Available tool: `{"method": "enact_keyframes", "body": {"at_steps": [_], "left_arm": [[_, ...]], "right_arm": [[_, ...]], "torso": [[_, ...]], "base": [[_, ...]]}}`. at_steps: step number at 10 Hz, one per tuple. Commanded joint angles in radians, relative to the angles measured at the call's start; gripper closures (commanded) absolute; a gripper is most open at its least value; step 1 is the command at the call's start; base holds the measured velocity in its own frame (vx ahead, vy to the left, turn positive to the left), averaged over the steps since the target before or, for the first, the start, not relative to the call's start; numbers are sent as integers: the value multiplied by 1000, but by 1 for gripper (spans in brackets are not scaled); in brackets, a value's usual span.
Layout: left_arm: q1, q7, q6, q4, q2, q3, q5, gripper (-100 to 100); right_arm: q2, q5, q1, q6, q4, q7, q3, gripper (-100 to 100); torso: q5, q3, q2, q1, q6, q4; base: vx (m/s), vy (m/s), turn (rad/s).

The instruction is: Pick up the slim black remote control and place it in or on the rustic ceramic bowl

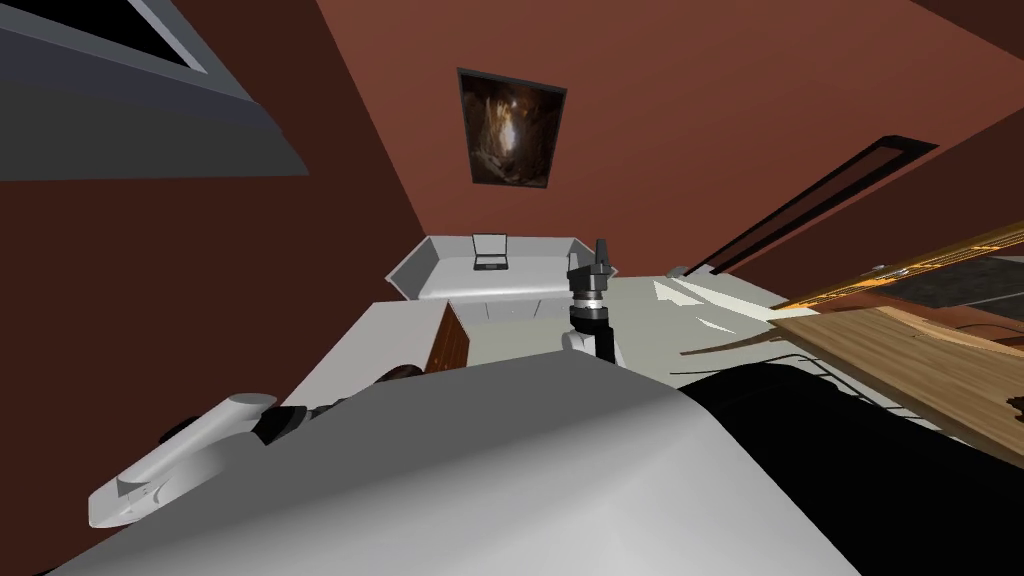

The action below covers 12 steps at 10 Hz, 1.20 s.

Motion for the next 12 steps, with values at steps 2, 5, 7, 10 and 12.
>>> {"method": "enact_keyframes", "body": {"at_steps": [2, 5, 7, 10, 12], "left_arm": [[-2, 1, 1, -1, 1, 0, 1, 100], [-2, 1, 0, -1, 1, 0, 1, 0], [22, -35, 44, -49, 2, -5, 13, 100], [39, -56, 70, -81, 4, -8, 22, 100], [26, -88, 67, -113, 37, 9, 47, 100]], "right_arm": [[0, 0, 0, 0, 0, 0, 0, 0], [0, 0, 0, 0, 0, 0, 0, 0], [0, 0, 0, 0, 0, 0, 0, 0], [0, 0, 0, 0, 0, 0, 0, 0], [0, 0, 0, 0, 0, 0, 0, 0]], "torso": [[2, -1, -1, 1, -1, -1], [2, -1, -2, 3, -1, -1], [2, -4, -6, 2, -2, -2], [1, -8, -12, -1, -1, -4], [2, -4, -5, 1, 0, -2]], "base": [[-1, 1, -6], [0, 0, 0], [131, -10, 247], [132, -34, 142], [-17, -23, -8]]}}
